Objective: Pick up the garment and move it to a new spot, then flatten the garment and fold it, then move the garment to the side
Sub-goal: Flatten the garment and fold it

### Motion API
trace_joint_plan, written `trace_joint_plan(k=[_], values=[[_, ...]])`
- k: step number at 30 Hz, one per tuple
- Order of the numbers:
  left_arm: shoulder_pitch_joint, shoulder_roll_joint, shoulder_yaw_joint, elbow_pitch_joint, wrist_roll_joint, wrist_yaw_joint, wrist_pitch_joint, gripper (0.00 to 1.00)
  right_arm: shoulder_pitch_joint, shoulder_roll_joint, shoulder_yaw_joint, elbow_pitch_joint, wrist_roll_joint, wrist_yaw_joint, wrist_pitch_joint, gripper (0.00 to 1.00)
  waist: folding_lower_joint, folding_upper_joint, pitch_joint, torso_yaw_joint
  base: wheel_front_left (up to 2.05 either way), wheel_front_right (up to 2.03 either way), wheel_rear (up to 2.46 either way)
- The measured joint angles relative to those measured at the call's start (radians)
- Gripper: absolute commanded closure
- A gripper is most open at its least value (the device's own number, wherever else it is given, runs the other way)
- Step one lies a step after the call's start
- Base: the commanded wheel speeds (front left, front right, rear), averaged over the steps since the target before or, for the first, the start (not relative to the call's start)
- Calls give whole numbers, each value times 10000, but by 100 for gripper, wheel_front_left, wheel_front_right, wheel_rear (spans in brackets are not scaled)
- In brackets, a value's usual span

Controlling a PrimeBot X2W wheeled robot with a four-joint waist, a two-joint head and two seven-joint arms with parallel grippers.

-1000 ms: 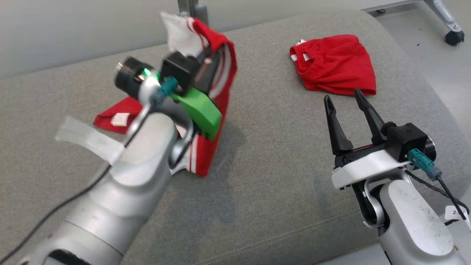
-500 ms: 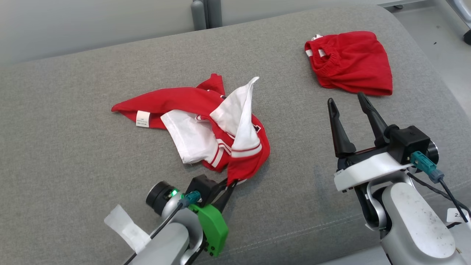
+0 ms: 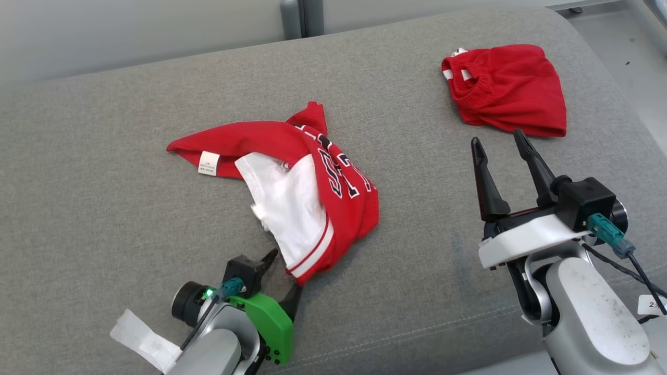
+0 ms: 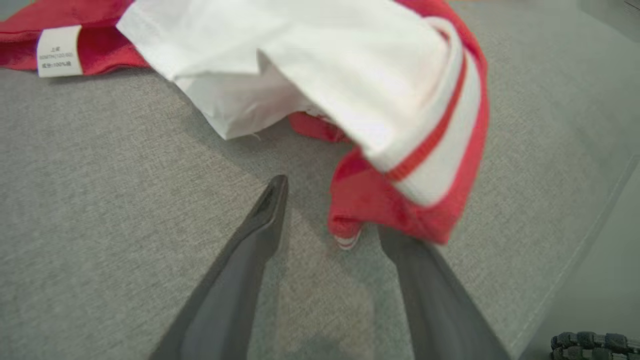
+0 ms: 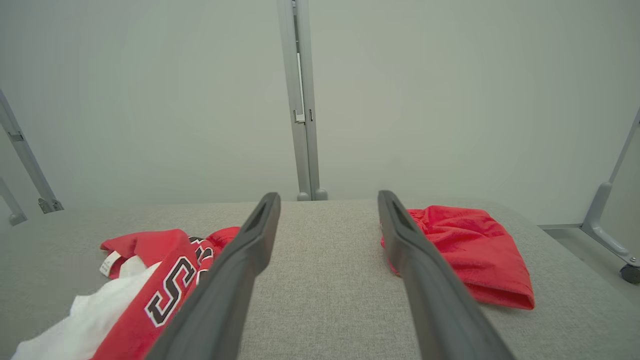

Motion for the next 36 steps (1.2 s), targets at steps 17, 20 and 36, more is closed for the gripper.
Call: trace_joint_plan(k=[17, 20, 36], values=[[587, 708, 1083, -686, -826, 17, 84, 0, 77, 13, 38, 2, 0, 4, -13, 0, 0, 0, -97, 261, 0, 0, 0], [621, 897, 1450, -752, -970, 82, 79, 0, 83, 15, 82, 27, 0, 8, -13, 0, 0, 0, -121, 202, 0, 0, 0], [311, -17, 2416, -616, -2174, 163, 73, 0, 104, -2, 362, 67, -10, 109, -6, 0, 0, 0, -110, -385, 0, 0, 0]])
